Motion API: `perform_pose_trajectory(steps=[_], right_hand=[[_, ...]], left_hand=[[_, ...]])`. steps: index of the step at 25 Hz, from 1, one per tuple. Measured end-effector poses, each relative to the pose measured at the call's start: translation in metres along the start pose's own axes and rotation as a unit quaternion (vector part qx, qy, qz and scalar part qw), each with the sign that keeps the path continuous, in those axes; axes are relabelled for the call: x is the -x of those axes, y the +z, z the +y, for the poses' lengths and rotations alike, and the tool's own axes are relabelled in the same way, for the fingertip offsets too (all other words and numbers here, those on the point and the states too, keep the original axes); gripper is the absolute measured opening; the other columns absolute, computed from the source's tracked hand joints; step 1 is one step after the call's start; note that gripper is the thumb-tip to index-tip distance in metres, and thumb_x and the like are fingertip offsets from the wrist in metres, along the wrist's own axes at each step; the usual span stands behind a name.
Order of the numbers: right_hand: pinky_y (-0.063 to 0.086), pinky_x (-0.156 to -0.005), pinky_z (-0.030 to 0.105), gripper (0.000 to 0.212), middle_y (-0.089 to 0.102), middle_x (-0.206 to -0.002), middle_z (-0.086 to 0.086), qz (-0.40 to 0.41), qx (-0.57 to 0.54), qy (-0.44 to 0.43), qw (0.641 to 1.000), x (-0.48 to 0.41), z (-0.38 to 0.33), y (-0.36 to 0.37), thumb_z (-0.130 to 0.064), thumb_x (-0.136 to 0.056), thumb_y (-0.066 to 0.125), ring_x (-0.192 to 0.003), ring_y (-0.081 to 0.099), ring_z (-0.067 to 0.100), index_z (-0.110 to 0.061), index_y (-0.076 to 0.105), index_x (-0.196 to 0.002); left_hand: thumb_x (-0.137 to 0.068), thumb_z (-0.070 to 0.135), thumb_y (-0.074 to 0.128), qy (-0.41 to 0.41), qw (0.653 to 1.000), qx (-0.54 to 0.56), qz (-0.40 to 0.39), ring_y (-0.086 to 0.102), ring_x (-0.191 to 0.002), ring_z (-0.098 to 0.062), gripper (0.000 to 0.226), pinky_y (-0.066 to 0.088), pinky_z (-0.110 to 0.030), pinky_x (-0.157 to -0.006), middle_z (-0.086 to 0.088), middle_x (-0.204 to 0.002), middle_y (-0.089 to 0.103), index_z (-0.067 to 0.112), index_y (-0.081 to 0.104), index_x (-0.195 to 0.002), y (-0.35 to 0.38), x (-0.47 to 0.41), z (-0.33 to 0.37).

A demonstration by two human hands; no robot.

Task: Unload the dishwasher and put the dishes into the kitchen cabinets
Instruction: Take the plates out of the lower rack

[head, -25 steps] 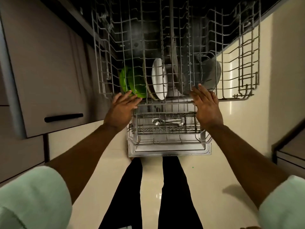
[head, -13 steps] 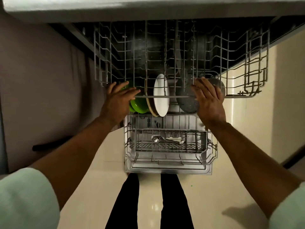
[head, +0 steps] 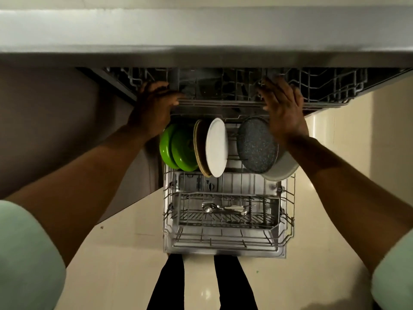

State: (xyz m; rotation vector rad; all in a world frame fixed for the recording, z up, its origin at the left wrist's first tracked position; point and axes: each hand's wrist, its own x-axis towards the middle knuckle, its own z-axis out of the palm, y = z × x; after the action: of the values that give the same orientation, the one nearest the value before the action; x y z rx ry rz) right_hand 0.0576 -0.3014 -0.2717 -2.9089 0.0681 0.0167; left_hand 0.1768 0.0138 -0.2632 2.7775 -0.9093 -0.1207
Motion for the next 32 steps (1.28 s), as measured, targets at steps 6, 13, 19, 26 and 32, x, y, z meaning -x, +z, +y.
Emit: perform_pose_trajectory(steps=[6, 13, 19, 26, 32], right_hand=[[0.008, -0.117, 0.05, 0.071, 0.031, -0.156, 0.009, 0.022, 0.029, -0.013, 0.999, -0.038, 0.007, -0.008, 0.008, -0.084, 0.05, -0.145, 0.018, 0.034, -0.017, 0.035, -0.149], [0.009, -0.118, 0.052, 0.078, 0.028, -0.157, 0.011, 0.049, 0.065, 0.004, 0.997, -0.036, 0.001, -0.002, 0.012, -0.081, 0.049, -0.148, 0.014, 0.032, -0.014, 0.026, -0.151], [0.001, -0.12, 0.049, 0.075, 0.019, -0.161, 0.013, 0.131, 0.082, 0.081, 0.985, -0.022, -0.012, 0.019, 0.006, -0.086, 0.045, -0.149, 0.01, 0.035, -0.01, 0.016, -0.154], [0.005, -0.122, 0.051, 0.09, 0.015, -0.156, 0.032, 0.213, -0.042, 0.09, 0.972, 0.047, -0.082, 0.055, 0.015, -0.064, 0.048, -0.146, 0.011, 0.045, 0.008, 0.02, -0.149], [0.026, -0.118, 0.05, 0.069, 0.029, -0.154, 0.024, -0.023, -0.227, 0.125, 0.966, 0.08, -0.124, 0.152, -0.027, -0.088, 0.05, -0.145, 0.024, 0.038, 0.004, 0.031, -0.147]], left_hand=[[-0.081, 0.032, 0.033, -0.014, 1.0, 0.02, 0.02, 0.052, -0.123, -0.027, 0.049, 0.018, -0.029, -0.099, -0.003, -0.113, 0.07, 0.023, 0.073, -0.108, -0.003, -0.038, -0.01], [-0.091, 0.031, 0.036, -0.023, 0.997, -0.064, 0.039, 0.05, -0.121, -0.032, 0.038, 0.025, -0.038, -0.102, -0.001, -0.125, 0.062, 0.022, 0.066, -0.112, 0.003, -0.03, -0.001], [-0.095, 0.04, 0.038, -0.102, 0.991, -0.043, 0.074, 0.02, -0.147, -0.032, 0.057, 0.01, -0.045, -0.119, -0.009, -0.157, 0.027, 0.019, 0.036, -0.148, 0.019, 0.013, 0.032], [-0.088, 0.033, 0.051, -0.147, 0.986, 0.033, 0.073, 0.007, -0.149, -0.035, 0.082, 0.022, -0.047, -0.118, -0.023, -0.16, 0.006, 0.004, 0.012, -0.154, 0.062, 0.084, 0.06], [-0.098, 0.032, 0.051, -0.234, 0.943, 0.216, -0.092, 0.04, -0.135, -0.036, 0.077, 0.039, -0.038, -0.107, -0.022, -0.154, 0.03, 0.004, 0.007, -0.154, 0.131, 0.124, 0.067]])
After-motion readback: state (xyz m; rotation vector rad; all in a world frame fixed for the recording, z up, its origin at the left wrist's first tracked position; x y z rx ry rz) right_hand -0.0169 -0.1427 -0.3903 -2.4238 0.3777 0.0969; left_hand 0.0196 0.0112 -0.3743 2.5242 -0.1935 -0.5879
